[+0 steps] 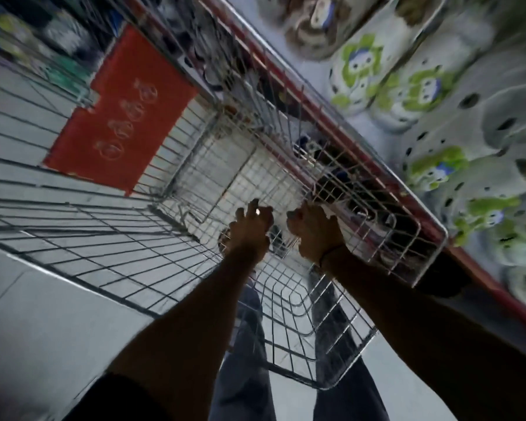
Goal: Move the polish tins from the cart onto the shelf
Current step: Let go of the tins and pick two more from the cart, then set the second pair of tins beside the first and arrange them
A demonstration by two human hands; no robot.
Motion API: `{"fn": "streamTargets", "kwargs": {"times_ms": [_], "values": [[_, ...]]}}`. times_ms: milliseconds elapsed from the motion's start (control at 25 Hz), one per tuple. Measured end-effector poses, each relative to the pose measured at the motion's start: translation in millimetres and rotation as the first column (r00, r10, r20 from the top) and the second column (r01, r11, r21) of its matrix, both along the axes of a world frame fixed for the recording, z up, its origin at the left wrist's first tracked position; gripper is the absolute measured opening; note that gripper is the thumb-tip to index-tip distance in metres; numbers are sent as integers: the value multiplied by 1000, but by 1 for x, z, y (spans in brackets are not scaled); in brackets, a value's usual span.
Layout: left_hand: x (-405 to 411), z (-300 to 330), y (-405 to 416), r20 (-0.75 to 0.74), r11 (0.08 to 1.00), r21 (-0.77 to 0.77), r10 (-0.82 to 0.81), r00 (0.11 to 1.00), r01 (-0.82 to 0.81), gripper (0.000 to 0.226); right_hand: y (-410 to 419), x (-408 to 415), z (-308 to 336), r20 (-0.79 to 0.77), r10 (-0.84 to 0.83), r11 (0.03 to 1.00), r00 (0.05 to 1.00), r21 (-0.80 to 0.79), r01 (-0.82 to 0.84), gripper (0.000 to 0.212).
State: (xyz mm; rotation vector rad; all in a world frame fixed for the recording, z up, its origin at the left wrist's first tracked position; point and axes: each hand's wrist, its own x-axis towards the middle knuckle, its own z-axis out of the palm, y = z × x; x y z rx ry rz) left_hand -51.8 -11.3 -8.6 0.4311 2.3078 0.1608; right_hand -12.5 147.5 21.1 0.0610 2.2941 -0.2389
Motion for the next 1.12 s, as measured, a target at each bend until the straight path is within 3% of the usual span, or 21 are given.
{"fn": "streamTargets", "kwargs": {"times_ms": [200,320,440,520,640,760,880,1040,1120], "values": [[9,-34,3,-166,996,-8,-88,982,88,57,6,12,-34,-124,73,997,990,45,-67,38],[10,-21,-10,-149,981,-59,-192,970,185,62,0,21,-29,-71,45,997,996,67,-40,53],[1,24,-29,-113,991,-46,-130,985,125,66,-9,14,11,-37,-36,999,999,-18,35,64],[-13,68,-35,-148,998,-6,-59,987,59,68,-14,-1,51,-117,-64,996,991,-64,57,61],[-38,146,-40,-251,992,125,17,968,15,79,-17,-32,130,-281,-175,974,943,-192,123,72],[-69,222,-32,-368,923,384,189,910,-36,80,-1,-58,212,-500,-294,945,815,-282,168,75],[-98,304,-2,-421,776,630,353,835,-10,67,29,-72,301,-702,-413,904,581,-392,169,68],[-108,397,67,-487,576,797,432,759,184,65,90,-58,400,-884,-414,910,216,-395,128,54],[-106,432,107,-506,485,828,432,746,281,62,123,-46,439,-920,-385,915,81,-369,162,56]]}}
